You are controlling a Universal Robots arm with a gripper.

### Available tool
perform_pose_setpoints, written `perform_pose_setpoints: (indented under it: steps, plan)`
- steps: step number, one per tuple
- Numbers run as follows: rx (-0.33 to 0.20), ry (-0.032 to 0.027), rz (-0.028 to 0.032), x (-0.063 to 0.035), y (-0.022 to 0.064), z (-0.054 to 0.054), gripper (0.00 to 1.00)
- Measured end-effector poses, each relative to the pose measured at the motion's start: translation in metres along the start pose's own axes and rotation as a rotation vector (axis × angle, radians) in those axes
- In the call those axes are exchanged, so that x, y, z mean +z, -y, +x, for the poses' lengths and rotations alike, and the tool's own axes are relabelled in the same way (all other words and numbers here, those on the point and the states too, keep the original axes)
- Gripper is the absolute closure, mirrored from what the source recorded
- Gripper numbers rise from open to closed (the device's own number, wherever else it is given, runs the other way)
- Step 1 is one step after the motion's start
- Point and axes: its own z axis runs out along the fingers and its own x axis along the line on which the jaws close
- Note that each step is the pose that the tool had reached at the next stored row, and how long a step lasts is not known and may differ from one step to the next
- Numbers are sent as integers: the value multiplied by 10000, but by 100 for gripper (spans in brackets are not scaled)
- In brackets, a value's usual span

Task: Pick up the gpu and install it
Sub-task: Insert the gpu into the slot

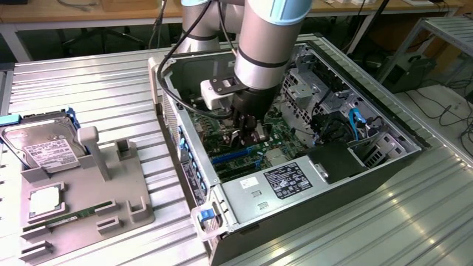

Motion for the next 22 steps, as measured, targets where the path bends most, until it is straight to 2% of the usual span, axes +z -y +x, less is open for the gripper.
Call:
perform_pose_setpoints:
  steps: [6,22]
  plan:
    - [0,4,0,25,-11,36,72]
    - [6,3,-1,63,-25,12,72]
